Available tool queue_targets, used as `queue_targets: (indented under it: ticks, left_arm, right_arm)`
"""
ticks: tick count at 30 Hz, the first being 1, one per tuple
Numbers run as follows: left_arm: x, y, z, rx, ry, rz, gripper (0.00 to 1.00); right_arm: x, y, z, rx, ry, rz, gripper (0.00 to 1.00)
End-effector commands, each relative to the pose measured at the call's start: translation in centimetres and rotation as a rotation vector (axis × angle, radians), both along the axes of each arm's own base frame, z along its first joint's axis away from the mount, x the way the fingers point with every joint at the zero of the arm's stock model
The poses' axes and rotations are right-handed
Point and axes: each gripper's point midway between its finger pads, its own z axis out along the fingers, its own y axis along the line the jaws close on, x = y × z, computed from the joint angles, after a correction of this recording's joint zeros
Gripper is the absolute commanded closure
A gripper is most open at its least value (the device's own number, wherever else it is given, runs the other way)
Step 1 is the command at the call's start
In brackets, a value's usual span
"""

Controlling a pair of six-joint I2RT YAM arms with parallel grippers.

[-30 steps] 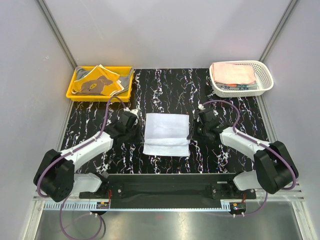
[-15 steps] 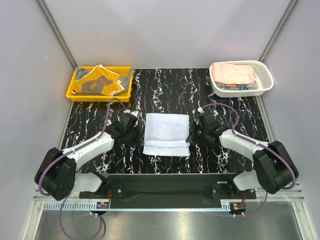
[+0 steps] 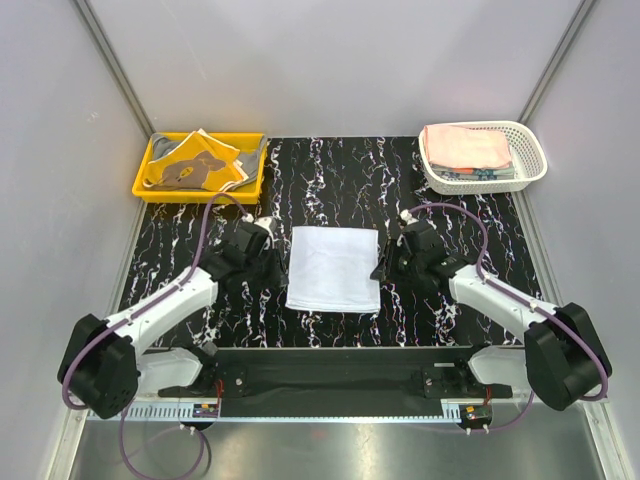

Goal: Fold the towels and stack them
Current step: Fold the towel

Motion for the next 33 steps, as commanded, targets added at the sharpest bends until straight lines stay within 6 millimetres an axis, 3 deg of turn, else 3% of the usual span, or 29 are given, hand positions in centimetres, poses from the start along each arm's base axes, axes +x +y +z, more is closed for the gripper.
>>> queue_targets:
  ticks: [1,4,5,6,9,10,11,12,13,14,15,19,20,29,33]
  left_arm:
    - [1.7,-1.2,2.6,-0.031,-0.065,-0.019,0.75]
    - [3.9,-1.9,3.2,-0.017,-0.082,-0.001,0.72]
    - [4.9,-1.7,3.3,0.000,-0.092,0.016,0.71]
    - [6.7,-2.1,3.5,0.011,-0.092,0.025,0.71]
    - [10.4,-2.3,4.2,0.022,-0.111,0.044,0.71]
    - [11.4,-2.3,2.2,0.061,-0.066,0.041,0.71]
    - [12.1,-1.6,1.6,0.089,-0.040,0.055,0.71]
    - [13.4,-2.0,2.2,0.093,-0.060,0.054,0.72]
    - [14.1,-1.9,0.2,0.133,-0.024,0.048,0.71]
    - [14.4,-1.4,-0.4,0.153,0.002,0.055,0.72]
    - [15.4,-1.8,0.0,0.151,-0.003,0.051,0.72]
    - [16.9,-1.9,-1.2,0.167,0.015,0.034,0.72]
    - [17.0,-1.6,-2.3,0.188,0.039,0.033,0.72]
    - [19.4,-0.6,-4.0,0.268,0.054,0.060,0.70]
    - [19.8,-0.4,-4.7,0.294,0.066,0.059,0.69]
  right_arm:
    - [0.4,0.2,0.7,-0.010,-0.014,-0.005,0.65]
    - [2.4,-0.3,1.2,-0.068,-0.046,-0.049,0.62]
    - [3.1,-1.0,0.6,-0.133,-0.039,-0.070,0.62]
    - [4.5,-0.6,2.0,-0.139,-0.075,-0.069,0.62]
    - [8.0,-0.6,3.0,-0.209,-0.112,-0.100,0.62]
    - [8.9,-0.8,3.1,-0.227,-0.113,-0.107,0.62]
    - [9.8,-1.1,2.1,-0.263,-0.094,-0.118,0.62]
    - [11.2,-0.8,3.1,-0.263,-0.119,-0.127,0.61]
    - [11.9,-0.8,3.0,-0.277,-0.120,-0.129,0.61]
    - [12.4,-1.2,1.5,-0.308,-0.082,-0.132,0.61]
    - [13.3,-1.0,1.8,-0.307,-0.088,-0.135,0.61]
    - [14.5,-1.3,0.1,-0.333,-0.054,-0.129,0.61]
    - [14.7,-1.3,-0.6,-0.337,-0.045,-0.128,0.60]
    - [16.0,-2.1,-4.9,-0.374,0.030,-0.124,0.57]
    - [16.9,-2.9,-5.4,-0.379,0.034,-0.146,0.57]
